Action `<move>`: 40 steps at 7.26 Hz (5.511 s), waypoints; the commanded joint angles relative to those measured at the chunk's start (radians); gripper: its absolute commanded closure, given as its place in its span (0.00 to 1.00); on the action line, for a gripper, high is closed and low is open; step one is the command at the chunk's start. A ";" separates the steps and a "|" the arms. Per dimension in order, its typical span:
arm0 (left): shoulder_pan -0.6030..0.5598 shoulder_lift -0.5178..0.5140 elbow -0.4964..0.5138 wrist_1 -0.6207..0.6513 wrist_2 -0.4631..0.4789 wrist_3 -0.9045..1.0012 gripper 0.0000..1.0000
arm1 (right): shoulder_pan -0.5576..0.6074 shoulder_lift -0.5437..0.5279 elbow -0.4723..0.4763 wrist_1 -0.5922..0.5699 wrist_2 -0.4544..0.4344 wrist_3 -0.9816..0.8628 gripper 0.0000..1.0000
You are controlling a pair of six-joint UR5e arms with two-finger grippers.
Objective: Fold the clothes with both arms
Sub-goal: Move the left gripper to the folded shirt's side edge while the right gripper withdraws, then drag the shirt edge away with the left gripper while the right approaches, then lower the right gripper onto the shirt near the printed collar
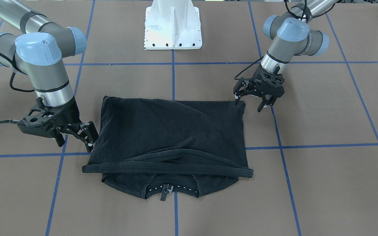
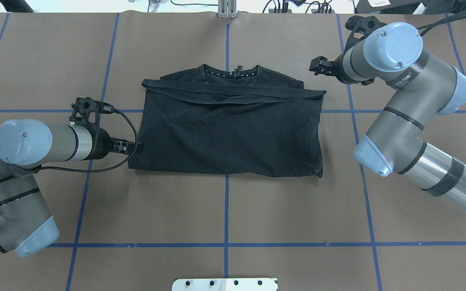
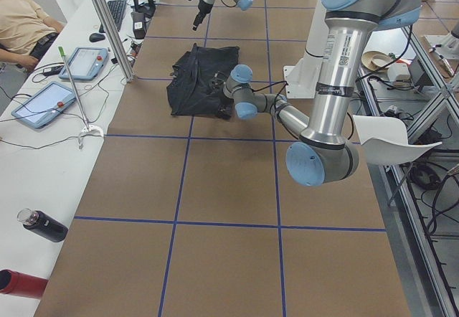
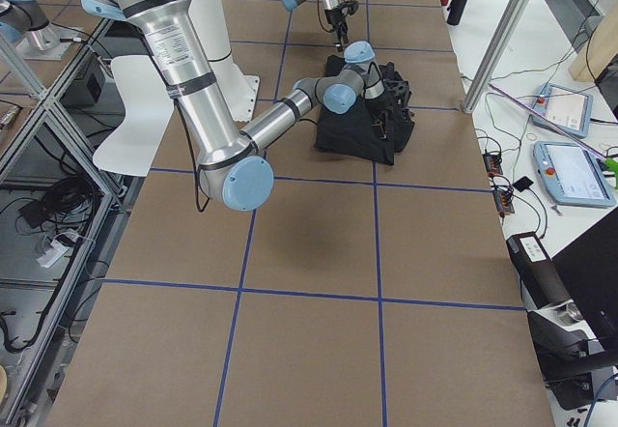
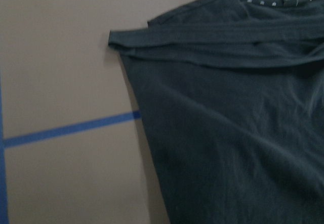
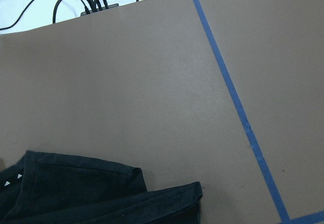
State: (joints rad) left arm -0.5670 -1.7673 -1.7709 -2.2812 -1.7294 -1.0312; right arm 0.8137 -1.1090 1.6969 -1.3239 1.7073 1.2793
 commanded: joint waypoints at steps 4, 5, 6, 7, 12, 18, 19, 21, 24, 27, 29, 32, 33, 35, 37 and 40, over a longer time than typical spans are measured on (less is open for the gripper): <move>0.101 0.008 0.013 -0.027 0.053 -0.098 0.58 | -0.008 0.000 0.000 0.000 -0.008 0.000 0.00; 0.110 0.008 0.014 -0.027 0.053 -0.102 0.77 | -0.010 0.000 0.000 0.000 -0.009 0.000 0.00; 0.110 0.009 0.008 -0.027 0.053 -0.107 1.00 | -0.011 0.000 0.000 0.000 -0.011 -0.002 0.00; 0.107 0.015 -0.007 -0.026 0.054 -0.106 1.00 | -0.016 0.000 0.000 0.000 -0.012 0.000 0.00; -0.181 0.048 0.092 -0.026 0.045 0.271 1.00 | -0.050 0.001 0.013 0.002 -0.012 0.002 0.00; -0.406 -0.487 0.837 -0.144 0.051 0.467 1.00 | -0.077 0.003 0.021 0.002 -0.017 0.018 0.00; -0.413 -0.485 0.832 -0.147 0.044 0.470 0.57 | -0.083 0.009 0.020 0.002 -0.018 0.020 0.00; -0.441 -0.405 0.706 -0.188 -0.042 0.531 0.00 | -0.128 0.052 0.000 0.002 -0.027 0.055 0.00; -0.449 -0.307 0.562 -0.192 -0.139 0.517 0.00 | -0.212 0.240 -0.205 0.002 -0.145 0.230 0.02; -0.447 -0.308 0.559 -0.193 -0.141 0.477 0.00 | -0.281 0.276 -0.261 0.000 -0.221 0.244 0.24; -0.444 -0.307 0.559 -0.193 -0.141 0.476 0.00 | -0.326 0.274 -0.273 -0.003 -0.229 0.242 0.30; -0.444 -0.301 0.559 -0.195 -0.141 0.476 0.00 | -0.349 0.273 -0.275 -0.003 -0.233 0.247 0.42; -0.444 -0.301 0.559 -0.193 -0.141 0.476 0.00 | -0.350 0.273 -0.275 -0.003 -0.233 0.247 0.45; -0.444 -0.301 0.559 -0.195 -0.141 0.476 0.00 | -0.355 0.281 -0.304 -0.003 -0.233 0.245 0.45; -0.444 -0.301 0.561 -0.195 -0.141 0.476 0.00 | -0.353 0.287 -0.312 -0.001 -0.233 0.245 0.66; -0.444 -0.299 0.561 -0.195 -0.141 0.476 0.00 | -0.353 0.299 -0.312 -0.003 -0.233 0.242 1.00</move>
State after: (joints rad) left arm -1.0109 -2.0668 -1.2109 -2.4759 -1.8699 -0.5553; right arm 0.4598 -0.8121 1.3854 -1.3268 1.4742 1.5260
